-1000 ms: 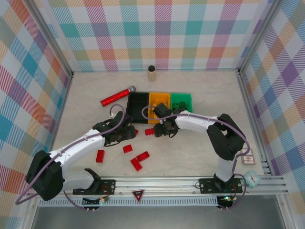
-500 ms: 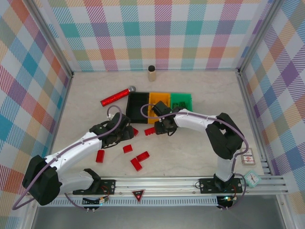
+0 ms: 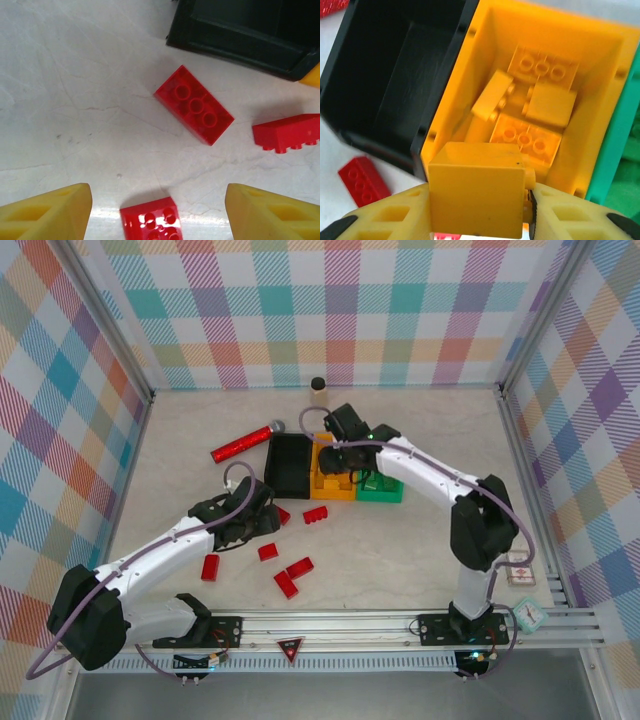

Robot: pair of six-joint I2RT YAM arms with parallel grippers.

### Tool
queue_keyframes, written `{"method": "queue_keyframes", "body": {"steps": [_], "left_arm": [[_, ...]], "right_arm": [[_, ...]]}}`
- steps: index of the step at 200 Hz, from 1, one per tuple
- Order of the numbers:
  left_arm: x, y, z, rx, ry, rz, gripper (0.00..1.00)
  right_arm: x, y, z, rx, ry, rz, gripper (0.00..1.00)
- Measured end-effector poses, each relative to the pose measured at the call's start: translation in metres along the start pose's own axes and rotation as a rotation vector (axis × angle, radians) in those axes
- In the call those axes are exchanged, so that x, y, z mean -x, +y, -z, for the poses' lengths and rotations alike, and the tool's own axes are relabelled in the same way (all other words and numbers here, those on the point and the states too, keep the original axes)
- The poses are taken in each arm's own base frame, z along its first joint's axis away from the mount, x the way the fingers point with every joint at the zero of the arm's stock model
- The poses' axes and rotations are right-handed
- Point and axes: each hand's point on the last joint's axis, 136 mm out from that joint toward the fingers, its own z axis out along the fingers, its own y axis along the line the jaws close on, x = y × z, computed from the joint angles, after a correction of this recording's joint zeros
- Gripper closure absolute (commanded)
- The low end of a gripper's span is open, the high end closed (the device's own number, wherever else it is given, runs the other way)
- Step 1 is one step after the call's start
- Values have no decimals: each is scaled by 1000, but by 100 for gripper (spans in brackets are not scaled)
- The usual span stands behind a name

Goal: Sort the legos into containers by color
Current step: Place the lego in the container, then pick up the lego from the bottom-right of the table.

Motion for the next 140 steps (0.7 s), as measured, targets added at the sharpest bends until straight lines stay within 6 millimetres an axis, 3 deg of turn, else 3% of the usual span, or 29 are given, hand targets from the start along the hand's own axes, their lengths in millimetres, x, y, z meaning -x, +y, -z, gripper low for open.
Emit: {"method": "queue_keyframes", "body": {"steps": [22,53,71,87,140], "left_arm": [[-8,10,1,39,33,-8,29],[-14,29,12,99,40,6,29],[-13,43,21,131,30,30,29],[-13,59,24,185,32,72,23],[-22,116,30,386,69,295,30]], "right_arm": [[12,-9,-17,-13,14,-6,38],[2,-10,-29,-6,66,-6,35],[-2,-6,-26,22,70,-4,35],[-12,-3,-22,46,84,2,35],[-46,-1,5,87,104,39,34]]}}
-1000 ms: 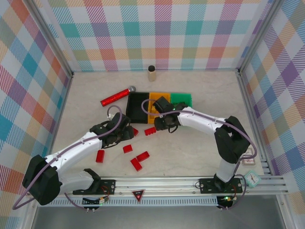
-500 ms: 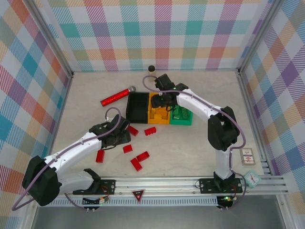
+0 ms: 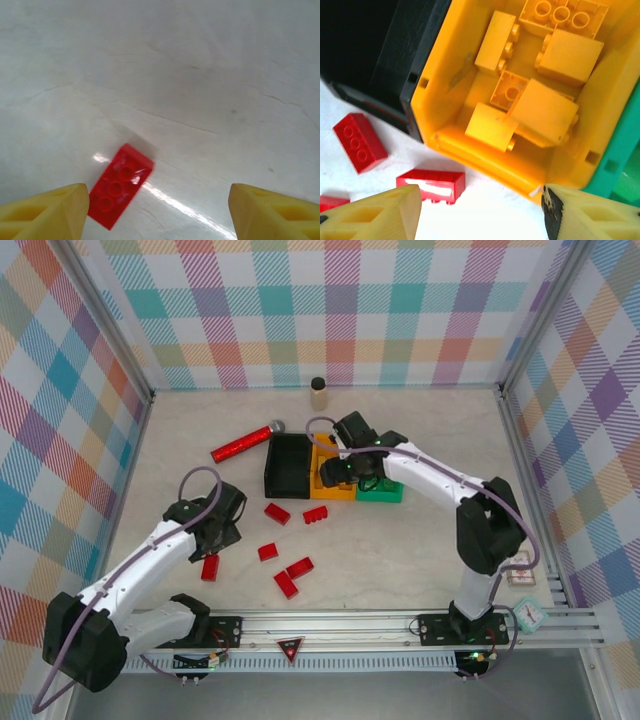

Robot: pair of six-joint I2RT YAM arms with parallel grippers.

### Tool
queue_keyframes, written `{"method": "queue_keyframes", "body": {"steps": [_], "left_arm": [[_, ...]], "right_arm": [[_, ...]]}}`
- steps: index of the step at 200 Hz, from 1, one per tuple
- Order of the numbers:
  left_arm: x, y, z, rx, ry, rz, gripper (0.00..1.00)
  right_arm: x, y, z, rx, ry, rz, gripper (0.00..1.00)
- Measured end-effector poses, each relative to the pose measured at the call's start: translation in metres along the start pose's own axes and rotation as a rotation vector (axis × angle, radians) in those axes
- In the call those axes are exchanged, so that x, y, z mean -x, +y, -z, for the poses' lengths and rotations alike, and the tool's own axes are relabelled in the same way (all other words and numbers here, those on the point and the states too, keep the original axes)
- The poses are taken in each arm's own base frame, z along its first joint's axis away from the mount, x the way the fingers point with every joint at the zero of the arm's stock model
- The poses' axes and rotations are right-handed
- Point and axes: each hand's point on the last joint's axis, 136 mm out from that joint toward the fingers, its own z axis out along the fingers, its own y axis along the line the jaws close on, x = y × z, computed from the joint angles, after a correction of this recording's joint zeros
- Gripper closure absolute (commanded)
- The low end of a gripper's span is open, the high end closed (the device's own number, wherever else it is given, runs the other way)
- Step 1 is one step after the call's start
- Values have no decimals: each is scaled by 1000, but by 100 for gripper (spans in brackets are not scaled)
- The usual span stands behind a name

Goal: Sort the legos into containers by color
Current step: Pick up the lego from the bottom-right of the table.

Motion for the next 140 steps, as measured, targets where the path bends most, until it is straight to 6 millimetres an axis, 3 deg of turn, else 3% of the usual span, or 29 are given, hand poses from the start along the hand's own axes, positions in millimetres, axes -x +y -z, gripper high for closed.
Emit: {"method": "queue_keyframes", "body": {"steps": [28,50,112,140], "left_arm": [[-13,22,-19,53,90,112,30],[-32,27,-37,61,191,165,30],[-43,22,-58,103,306,158,30],[-46,17,-64,93,338,145,36]], "right_arm": [[-6,0,15,10,-23,3,34],[-9,0,21,16,-34,5,34],[-9,1,25,30,-59,7,34],[-13,-1,22,27,-51,6,34]]}}
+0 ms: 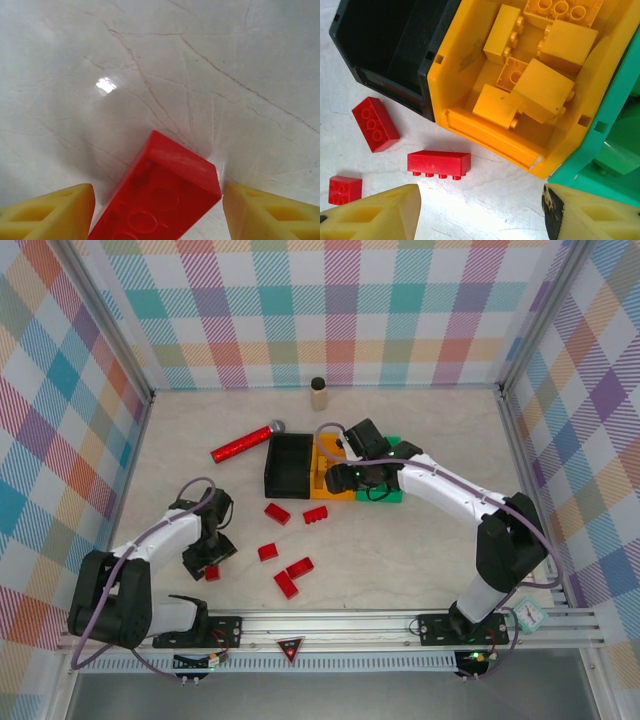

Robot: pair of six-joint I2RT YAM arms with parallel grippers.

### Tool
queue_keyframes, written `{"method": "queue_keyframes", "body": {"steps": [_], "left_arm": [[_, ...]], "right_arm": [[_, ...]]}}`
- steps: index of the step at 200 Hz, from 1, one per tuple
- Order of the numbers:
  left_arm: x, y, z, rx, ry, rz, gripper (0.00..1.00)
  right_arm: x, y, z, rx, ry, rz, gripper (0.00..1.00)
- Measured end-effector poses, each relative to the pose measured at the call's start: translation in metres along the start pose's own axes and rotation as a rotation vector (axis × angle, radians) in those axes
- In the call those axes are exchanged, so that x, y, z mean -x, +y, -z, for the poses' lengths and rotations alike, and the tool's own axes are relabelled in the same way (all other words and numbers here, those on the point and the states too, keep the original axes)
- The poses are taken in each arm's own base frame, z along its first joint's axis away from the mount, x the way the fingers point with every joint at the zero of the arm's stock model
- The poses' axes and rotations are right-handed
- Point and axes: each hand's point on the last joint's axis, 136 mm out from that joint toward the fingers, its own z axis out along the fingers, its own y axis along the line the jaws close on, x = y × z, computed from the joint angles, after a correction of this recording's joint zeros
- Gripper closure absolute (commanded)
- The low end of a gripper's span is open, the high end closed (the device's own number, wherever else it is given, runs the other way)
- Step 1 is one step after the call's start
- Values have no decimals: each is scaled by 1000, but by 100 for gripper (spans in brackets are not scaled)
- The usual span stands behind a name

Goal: Sort the legos into containers by color
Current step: Pick up the lego from the bottom-right of the table, then place the lego in the container.

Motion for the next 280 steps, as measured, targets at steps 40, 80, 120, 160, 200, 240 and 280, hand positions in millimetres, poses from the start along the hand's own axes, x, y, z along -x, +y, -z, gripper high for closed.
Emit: {"method": "queue_keyframes", "body": {"steps": [40,80,120,160,200,240,280], "left_arm": [[-1,-13,-2,-60,19,-10,60],[0,-27,4,-141,21,-30,74],[14,-59,36,-276,-25,-59,75],[33,-132,96,-470,-110,-180,73],[42,-213,128,-552,-144,-322,71],[50,-266,123,-556,-133,-400,60],[52,-275,117,-540,-134,-439,37]], "right_arm": [[-2,-1,-1,-2,5,0,34],[-2,-1,-1,-1,4,0,34],[-8,-1,-5,4,17,-4,34],[-36,-2,-11,19,69,-21,35],[-70,14,-9,49,115,-7,35],[-101,37,-14,74,165,14,35],[-131,84,-16,159,219,119,29]]}}
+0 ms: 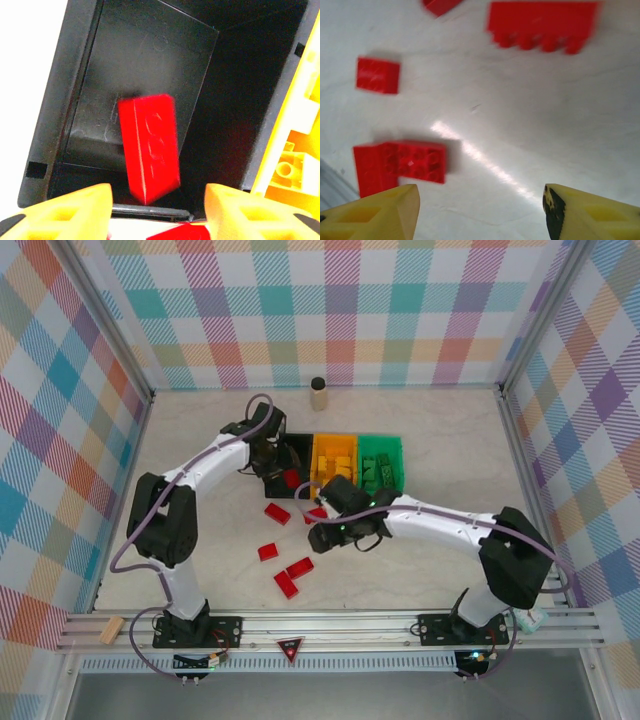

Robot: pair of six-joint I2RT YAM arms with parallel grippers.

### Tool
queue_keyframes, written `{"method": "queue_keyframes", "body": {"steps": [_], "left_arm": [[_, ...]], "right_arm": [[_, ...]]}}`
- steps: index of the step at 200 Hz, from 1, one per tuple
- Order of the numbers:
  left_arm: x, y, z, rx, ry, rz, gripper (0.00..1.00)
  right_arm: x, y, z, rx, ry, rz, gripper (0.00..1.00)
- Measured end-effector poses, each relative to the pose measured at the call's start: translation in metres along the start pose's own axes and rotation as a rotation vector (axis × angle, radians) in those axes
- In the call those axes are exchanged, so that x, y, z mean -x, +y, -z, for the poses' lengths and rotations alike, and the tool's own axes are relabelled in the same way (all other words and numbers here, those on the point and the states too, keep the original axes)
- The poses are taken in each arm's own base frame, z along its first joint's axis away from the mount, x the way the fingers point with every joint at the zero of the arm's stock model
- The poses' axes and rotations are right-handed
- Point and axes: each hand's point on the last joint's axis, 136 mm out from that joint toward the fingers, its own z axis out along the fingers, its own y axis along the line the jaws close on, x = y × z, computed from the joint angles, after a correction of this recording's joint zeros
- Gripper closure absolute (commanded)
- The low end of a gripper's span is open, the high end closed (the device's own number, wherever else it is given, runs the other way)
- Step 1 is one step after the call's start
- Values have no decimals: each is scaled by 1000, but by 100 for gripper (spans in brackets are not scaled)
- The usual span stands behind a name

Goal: Sort the legos into containers by color
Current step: Place the lego in the container, then pick up the lego from the bottom-center of the table.

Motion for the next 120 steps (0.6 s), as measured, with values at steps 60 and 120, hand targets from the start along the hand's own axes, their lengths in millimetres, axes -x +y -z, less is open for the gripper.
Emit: {"method": "queue_keyframes", "body": {"steps": [60,120], "left_arm": [[-21,19,44,-15,-65,-32,31],[-56,61,77,12,-143,-22,31]], "right_arm": [[-39,46,-46,34,176,141,27],[-41,57,-66,37,220,137,25]]}}
